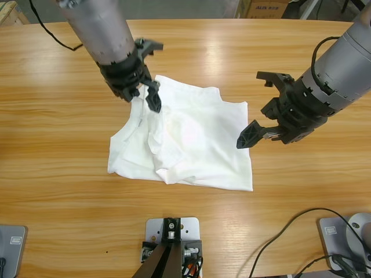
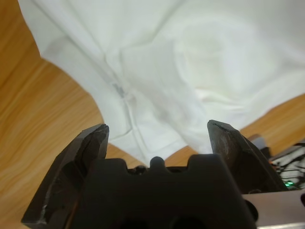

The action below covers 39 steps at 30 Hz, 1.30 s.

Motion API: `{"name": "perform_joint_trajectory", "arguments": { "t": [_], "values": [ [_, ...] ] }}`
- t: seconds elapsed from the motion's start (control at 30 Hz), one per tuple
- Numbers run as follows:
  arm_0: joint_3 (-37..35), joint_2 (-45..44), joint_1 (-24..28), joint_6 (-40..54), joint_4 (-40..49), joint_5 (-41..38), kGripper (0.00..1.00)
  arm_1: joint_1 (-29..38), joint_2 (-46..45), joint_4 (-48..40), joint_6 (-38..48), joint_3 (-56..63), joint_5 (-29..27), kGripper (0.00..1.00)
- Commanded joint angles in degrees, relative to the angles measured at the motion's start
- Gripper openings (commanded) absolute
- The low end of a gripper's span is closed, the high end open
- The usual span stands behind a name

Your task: Fold clothes

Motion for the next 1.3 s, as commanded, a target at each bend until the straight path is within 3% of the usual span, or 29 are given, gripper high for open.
{"name": "perform_joint_trajectory", "arguments": {
  "t": [0.03, 0.27, 0.33, 0.4, 0.53, 0.63, 1.3],
  "values": [
    [-4.07, 7.17, -5.12, -1.14, 2.35, 2.74, 0.812, -0.32, -1.39, 0.36, -0.82, 1.05, -1.05, 1.000],
    [-15.02, 10.26, -7.05, -3.36, 3.74, 2.67, 0.816, -0.32, -2.30, -0.18, -0.98, 2.65, -0.94, 1.000],
    [-16.80, 11.25, -7.07, -4.38, 4.50, 2.72, 0.925, -0.32, -2.51, -0.61, -1.01, 3.14, -0.89, 1.000],
    [-18.01, 11.90, -7.07, -6.03, 6.01, 3.39, 0.940, -0.33, -2.58, -1.08, -1.01, 3.62, -0.82, 1.000],
    [-18.13, 13.88, -8.02, -8.65, 8.29, 9.01, 0.911, -0.40, -2.44, -1.82, -0.99, 4.25, -0.70, 1.000],
    [-18.15, 15.01, -8.63, -10.23, 9.33, 12.07, 0.830, -0.40, -2.25, -2.50, -1.01, 4.78, -0.51, 1.000],
    [-25.27, 21.25, -8.83, -15.96, 14.48, 12.95, 0.816, -0.40, -1.77, -6.62, -1.17, 7.99, 1.38, 1.000]
  ]
}}
